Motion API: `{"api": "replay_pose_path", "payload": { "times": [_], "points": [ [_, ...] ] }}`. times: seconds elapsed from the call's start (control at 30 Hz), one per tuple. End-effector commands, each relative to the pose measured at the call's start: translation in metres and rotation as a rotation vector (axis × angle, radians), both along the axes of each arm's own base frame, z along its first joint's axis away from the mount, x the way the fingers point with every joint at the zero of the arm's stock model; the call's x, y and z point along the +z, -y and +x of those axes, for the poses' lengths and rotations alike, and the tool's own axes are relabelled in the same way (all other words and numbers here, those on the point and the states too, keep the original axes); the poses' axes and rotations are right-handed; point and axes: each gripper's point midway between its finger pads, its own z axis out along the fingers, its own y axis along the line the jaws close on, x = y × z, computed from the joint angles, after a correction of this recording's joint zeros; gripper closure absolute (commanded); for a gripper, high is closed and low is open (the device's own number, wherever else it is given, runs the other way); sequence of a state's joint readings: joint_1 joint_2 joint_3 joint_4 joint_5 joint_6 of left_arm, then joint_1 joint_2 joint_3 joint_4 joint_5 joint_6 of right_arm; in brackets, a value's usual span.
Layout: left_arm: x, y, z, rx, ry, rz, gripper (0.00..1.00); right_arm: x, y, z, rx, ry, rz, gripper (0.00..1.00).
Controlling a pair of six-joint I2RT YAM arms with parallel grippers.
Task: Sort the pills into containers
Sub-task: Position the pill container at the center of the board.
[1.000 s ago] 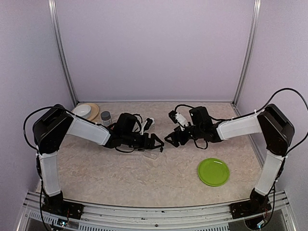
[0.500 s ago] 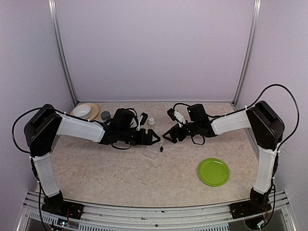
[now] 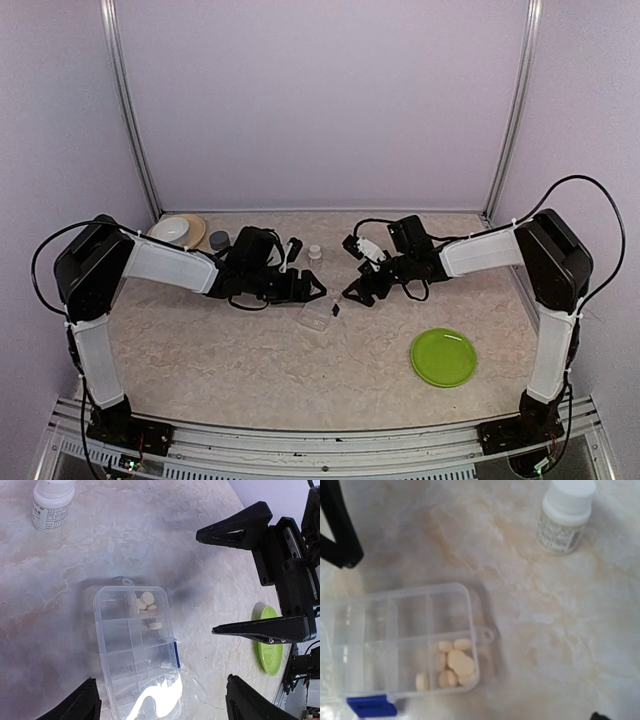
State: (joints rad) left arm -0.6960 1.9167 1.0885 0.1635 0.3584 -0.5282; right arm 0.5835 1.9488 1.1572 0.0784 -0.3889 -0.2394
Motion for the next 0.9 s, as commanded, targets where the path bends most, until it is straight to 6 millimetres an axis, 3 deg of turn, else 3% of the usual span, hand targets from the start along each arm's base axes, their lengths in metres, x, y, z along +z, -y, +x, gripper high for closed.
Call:
{"api": "replay_pose_path", "payload": {
  "times": [0.0, 0.23, 0.4, 0.87],
  "points": [
    [-0.006, -0.004, -0.001, 0.006, 0.014, 0.037, 0.16, -0.007, -0.005, 0.010, -0.020, -0.067, 0.012, 0.07],
    [-0.004, -0.021, -0.007, 0.060, 0.059, 0.093, 0.13, -0.004, -0.038, -0.001, 0.083, -0.231, 0.198, 0.09],
    [-0.008, -0.027, -0.012, 0.068, 0.055, 0.100, 0.13, -0.010, -0.049, 0.001, 0.112, -0.314, 0.232, 0.10],
    [-0.002, -0.051, -0.013, 0.123, 0.067, 0.098, 0.13, -0.028, -0.047, -0.016, 0.117, -0.432, 0.216, 0.12]
  ]
}}
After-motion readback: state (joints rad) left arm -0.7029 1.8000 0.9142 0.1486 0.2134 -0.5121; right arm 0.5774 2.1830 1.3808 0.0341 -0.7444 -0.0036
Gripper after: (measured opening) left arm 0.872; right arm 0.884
